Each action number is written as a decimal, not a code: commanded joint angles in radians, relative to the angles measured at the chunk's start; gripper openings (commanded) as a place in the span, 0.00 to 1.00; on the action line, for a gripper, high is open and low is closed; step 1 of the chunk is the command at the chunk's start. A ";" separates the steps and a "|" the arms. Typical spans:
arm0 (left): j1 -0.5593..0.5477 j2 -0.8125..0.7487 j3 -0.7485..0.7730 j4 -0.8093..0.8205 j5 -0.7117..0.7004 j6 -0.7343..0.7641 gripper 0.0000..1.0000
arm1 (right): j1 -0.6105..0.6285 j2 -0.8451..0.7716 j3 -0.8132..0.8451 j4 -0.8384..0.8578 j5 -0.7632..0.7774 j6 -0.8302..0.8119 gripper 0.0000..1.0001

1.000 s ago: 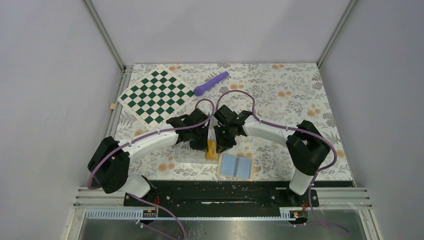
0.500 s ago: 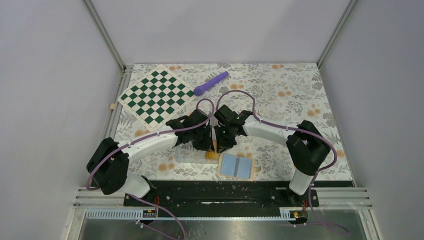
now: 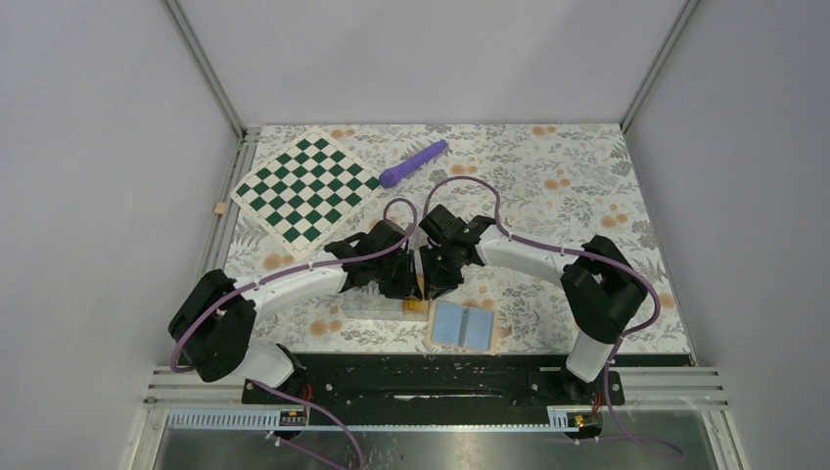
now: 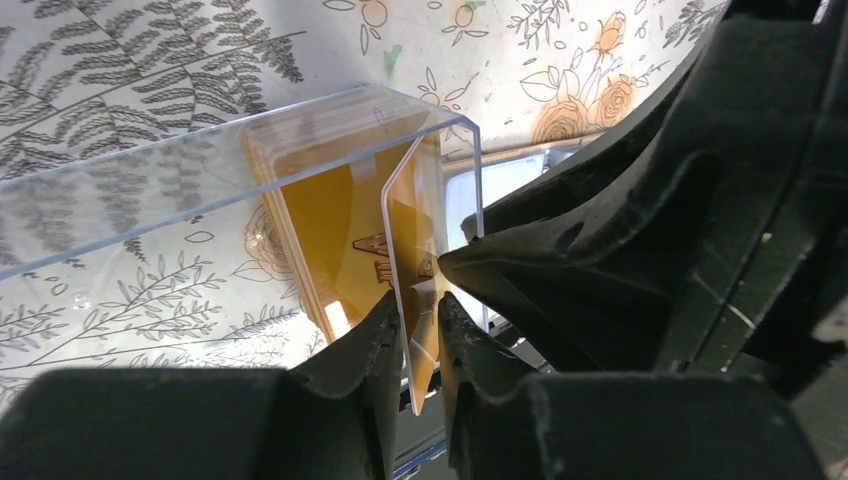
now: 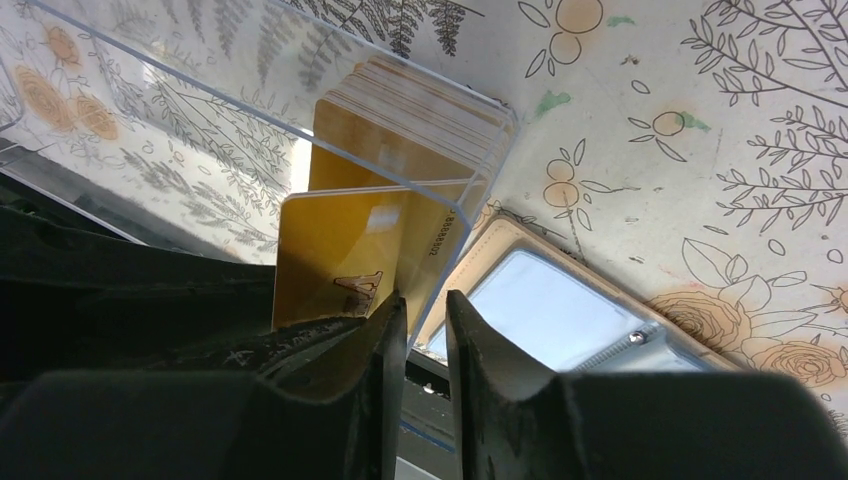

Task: Put the credit cards into the card holder
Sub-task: Pick up the credit card from the storage box, then place the credit card in the storage box.

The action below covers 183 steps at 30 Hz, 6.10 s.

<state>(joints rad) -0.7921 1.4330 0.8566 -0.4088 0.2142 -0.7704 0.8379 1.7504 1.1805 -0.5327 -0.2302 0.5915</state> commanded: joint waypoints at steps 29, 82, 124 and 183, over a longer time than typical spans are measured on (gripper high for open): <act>0.135 -0.863 -0.382 0.472 0.357 -0.155 0.00 | -0.247 -0.600 -0.301 0.640 -0.654 0.263 0.75; 0.117 -0.811 -0.387 0.569 0.431 -0.219 0.27 | -0.200 -0.580 -0.390 0.806 -0.528 0.476 0.00; 0.087 -0.747 -0.339 0.410 0.319 -0.117 0.00 | -0.131 -0.545 -0.260 0.495 -0.449 0.353 0.37; -0.042 -0.633 -0.229 0.106 0.121 0.007 0.00 | -0.048 -0.475 -0.145 0.145 -0.184 0.218 0.53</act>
<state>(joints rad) -0.8276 0.8261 0.5884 -0.3328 0.3462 -0.7742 0.7856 1.2633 1.0069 -0.3256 -0.4679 0.8364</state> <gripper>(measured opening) 0.014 0.506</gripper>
